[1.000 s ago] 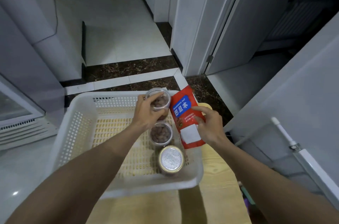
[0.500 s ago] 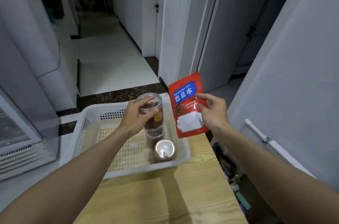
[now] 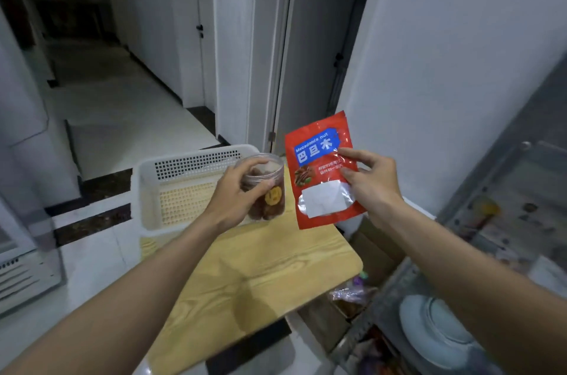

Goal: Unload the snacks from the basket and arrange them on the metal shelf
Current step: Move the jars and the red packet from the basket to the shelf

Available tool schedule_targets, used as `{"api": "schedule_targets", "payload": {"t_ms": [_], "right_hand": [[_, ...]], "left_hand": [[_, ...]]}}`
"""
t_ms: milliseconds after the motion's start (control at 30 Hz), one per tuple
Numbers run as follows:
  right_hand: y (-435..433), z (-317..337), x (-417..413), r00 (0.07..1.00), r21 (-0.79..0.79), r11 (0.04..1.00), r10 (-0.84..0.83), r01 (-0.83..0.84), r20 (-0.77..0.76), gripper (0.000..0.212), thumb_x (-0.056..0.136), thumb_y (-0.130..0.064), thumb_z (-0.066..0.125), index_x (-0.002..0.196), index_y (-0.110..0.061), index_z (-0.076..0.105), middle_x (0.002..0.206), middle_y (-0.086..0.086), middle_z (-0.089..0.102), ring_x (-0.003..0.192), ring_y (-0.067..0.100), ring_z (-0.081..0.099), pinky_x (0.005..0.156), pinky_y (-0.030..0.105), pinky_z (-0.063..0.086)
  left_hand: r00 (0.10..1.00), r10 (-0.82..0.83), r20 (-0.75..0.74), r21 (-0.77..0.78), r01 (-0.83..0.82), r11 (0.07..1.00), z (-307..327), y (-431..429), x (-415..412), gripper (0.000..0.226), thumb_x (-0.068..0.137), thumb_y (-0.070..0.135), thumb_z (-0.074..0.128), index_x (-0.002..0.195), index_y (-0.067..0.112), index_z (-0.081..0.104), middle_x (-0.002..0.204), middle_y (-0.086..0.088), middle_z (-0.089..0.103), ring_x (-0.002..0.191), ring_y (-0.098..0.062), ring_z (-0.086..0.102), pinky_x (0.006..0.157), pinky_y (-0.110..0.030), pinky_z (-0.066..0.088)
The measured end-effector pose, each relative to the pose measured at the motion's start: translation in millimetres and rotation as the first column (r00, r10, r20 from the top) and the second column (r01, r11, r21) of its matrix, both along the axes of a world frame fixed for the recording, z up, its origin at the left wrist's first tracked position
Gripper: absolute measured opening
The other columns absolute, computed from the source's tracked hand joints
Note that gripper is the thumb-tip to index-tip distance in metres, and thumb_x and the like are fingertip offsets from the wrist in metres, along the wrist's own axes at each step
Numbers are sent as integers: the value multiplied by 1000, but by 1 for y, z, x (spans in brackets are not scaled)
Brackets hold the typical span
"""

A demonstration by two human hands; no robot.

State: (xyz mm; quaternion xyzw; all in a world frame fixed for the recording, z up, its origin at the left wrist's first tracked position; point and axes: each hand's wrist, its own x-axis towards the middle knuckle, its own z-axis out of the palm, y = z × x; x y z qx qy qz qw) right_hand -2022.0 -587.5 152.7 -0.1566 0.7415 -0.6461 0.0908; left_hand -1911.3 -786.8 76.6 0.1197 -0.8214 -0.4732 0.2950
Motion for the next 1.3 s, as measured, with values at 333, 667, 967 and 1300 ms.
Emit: {"api": "schedule_targets", "payload": {"t_ms": [333, 667, 967, 1300], "right_hand": [[140, 51, 64, 989, -24, 989, -145, 144, -40, 25, 94, -12, 64, 112, -30, 66, 93, -13, 60, 77, 13, 69, 54, 28, 60], [343, 69, 116, 937, -132, 933, -345, 336, -54, 37, 89, 10, 62, 108, -20, 71, 96, 0, 70, 60, 0, 69, 51, 15, 52], [578, 86, 177, 855, -133, 853, -515, 504, -64, 33, 90, 1, 66, 108, -26, 73, 100, -4, 69, 68, 10, 73, 55, 26, 58], [780, 106, 206, 672, -231, 667, -737, 708, -66, 33, 89, 4, 64, 109, -22, 72, 101, 1, 71, 71, 11, 73, 53, 24, 56]], "left_hand": [[982, -186, -12, -25, 186, 982, 51, 114, 23, 31, 92, 39, 61, 121, 40, 51, 129, -1, 50, 114, -17, 49, 91, -36, 51], [895, -439, -83, -15, 439, 898, 96, 303, 26, 32, 87, 46, 66, 115, 36, 53, 117, -10, 58, 104, -26, 59, 89, -47, 53], [782, -606, -148, -14, 611, 791, 126, 539, 43, 27, 93, 23, 62, 117, 18, 53, 89, 6, 59, 74, 7, 61, 66, -10, 46], [555, -814, -172, -54, 820, 570, 170, 752, 11, 19, 94, 25, 61, 111, 29, 53, 96, 9, 63, 79, 5, 64, 71, -21, 52]]}}
